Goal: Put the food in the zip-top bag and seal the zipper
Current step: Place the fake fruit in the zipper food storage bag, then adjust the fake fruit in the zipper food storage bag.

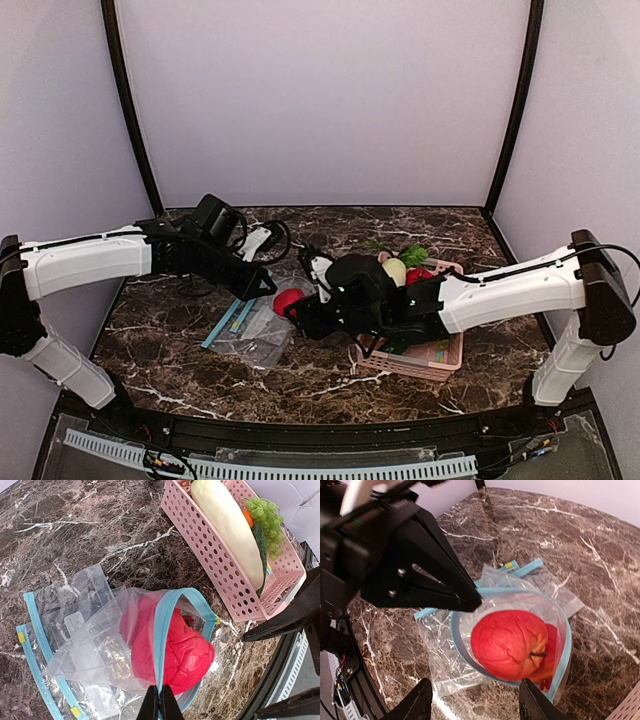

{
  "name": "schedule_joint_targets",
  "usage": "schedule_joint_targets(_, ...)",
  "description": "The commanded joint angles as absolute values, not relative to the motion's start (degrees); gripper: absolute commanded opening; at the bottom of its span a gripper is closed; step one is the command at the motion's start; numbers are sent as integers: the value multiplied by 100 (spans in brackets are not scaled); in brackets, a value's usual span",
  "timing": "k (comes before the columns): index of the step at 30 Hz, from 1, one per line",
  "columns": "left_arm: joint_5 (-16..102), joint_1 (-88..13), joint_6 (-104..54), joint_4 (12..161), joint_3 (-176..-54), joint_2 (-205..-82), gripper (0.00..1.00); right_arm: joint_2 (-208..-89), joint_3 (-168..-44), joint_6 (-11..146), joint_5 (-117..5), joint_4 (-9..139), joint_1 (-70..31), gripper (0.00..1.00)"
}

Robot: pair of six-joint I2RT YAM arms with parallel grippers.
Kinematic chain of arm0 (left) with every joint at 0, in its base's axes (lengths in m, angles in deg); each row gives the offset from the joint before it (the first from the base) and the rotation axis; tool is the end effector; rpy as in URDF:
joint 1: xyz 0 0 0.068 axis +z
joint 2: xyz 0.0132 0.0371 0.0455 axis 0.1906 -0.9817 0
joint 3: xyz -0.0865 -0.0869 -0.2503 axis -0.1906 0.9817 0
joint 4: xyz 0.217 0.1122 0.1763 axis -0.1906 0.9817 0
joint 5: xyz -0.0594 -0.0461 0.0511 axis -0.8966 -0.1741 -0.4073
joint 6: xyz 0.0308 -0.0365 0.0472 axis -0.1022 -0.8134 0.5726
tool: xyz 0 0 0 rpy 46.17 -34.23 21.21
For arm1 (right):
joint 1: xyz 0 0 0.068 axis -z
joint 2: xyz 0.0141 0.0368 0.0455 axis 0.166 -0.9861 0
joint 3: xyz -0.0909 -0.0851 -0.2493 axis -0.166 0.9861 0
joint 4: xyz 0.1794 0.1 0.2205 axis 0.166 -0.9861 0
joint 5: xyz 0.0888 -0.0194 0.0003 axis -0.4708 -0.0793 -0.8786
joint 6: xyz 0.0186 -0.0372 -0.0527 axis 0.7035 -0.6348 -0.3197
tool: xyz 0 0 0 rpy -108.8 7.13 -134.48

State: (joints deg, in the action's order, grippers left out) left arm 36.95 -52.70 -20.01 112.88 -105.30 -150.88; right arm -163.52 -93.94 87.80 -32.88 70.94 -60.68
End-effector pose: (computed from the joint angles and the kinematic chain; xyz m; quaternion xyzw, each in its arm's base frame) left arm 0.2650 -0.2539 0.2494 0.3226 0.8574 -0.2611 0.3043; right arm 0.1601 0.4045 0.2202 -0.2459 0.8123 0.3149 0.4248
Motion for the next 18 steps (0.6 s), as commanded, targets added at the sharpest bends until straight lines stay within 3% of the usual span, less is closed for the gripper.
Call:
schedule_joint_targets(1, 3619, -5238, -2034, 11266, -10622, -15122, 1, -16285, -9223, 9171, -3238, 6764, -5999, 56)
schedule_joint_targets(18, 3535, -5238, -2030, 11258, -10627, -15168, 1, -16926, -9837, 9059, -3599, 6571, -5653, 43)
